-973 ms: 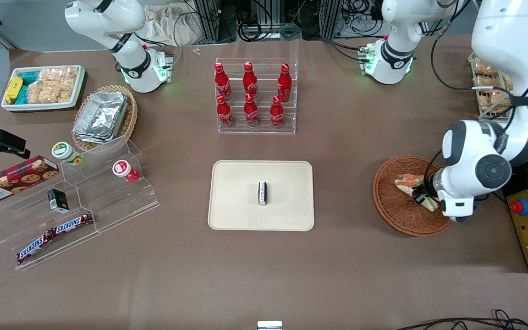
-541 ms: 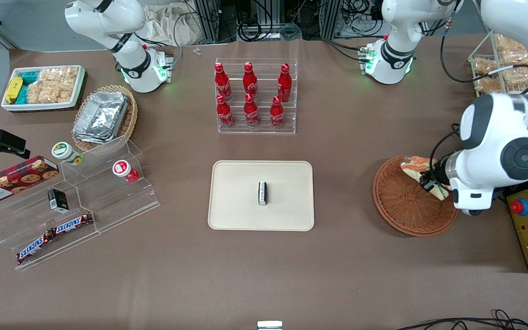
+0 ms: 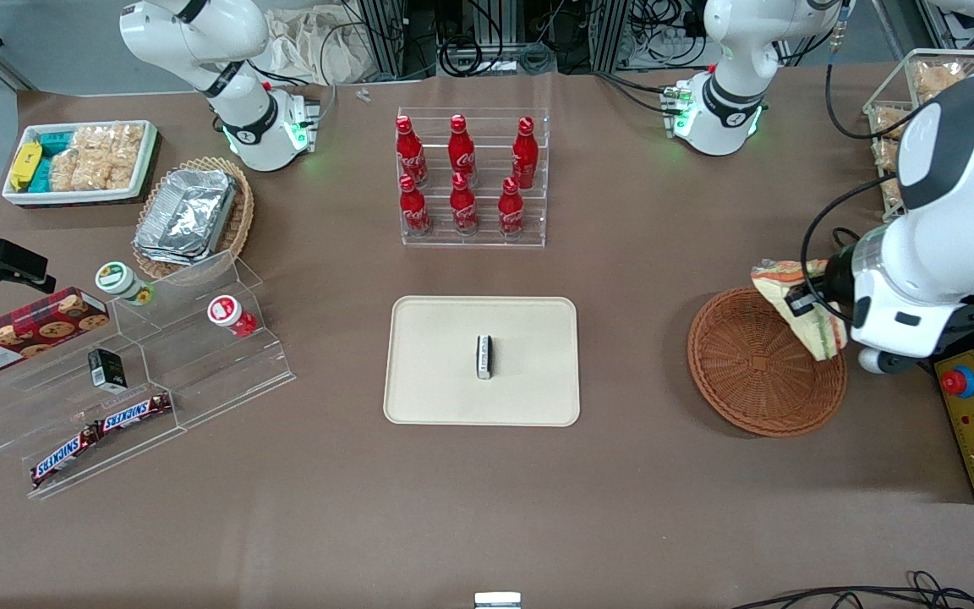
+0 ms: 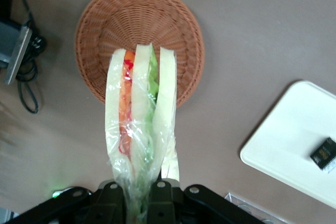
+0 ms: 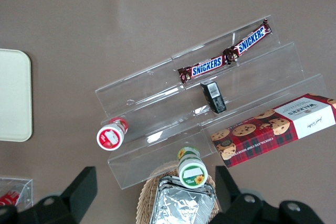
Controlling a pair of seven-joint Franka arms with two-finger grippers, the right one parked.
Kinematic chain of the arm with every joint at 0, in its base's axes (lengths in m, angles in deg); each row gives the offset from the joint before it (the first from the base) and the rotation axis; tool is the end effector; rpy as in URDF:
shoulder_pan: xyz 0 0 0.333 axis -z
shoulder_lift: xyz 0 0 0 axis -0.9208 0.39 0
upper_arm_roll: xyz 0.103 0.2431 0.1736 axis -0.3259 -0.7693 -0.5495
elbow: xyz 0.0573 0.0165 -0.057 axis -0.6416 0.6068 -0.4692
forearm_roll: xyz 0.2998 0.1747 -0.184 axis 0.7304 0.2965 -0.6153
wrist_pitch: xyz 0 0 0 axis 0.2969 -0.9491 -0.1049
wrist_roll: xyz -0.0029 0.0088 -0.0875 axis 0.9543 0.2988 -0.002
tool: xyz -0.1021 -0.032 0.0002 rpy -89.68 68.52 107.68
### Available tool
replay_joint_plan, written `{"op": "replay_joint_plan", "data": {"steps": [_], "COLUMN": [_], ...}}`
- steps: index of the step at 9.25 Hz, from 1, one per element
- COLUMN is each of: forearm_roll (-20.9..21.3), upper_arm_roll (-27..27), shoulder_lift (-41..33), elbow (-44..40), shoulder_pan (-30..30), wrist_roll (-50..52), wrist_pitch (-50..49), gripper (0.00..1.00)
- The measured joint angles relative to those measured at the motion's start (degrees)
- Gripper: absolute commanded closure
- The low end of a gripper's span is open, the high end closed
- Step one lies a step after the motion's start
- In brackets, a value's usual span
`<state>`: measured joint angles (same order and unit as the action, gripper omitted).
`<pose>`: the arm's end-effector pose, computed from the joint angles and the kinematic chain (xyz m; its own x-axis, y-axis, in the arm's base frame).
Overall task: Place sandwich from basket to tray
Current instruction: 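Carry the sandwich with the left gripper over the cream tray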
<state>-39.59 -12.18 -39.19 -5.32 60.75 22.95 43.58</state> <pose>0.6084 -0.1255 0.5466 0.9003 0.3954 -0.1819 0.3826 -0.9182 -0.1023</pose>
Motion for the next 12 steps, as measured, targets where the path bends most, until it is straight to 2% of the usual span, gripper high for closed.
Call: {"op": "replay_joint_plan", "data": {"steps": [3,7,12], "forearm_roll": [-0.32,0.52,8.93], "upper_arm_roll": [4.65,5.37,5.42], "shoulder_lift": [0.48,5.89,19.52], "elbow": [-0.15,-0.09,0.37], "shoulder_pan": [1.84,11.53,22.04], "wrist_roll": [-0.08,3.68,9.5], "wrist_pitch": [0.24,10.08,23.22], "gripper": [1.0,1.0,1.0]}}
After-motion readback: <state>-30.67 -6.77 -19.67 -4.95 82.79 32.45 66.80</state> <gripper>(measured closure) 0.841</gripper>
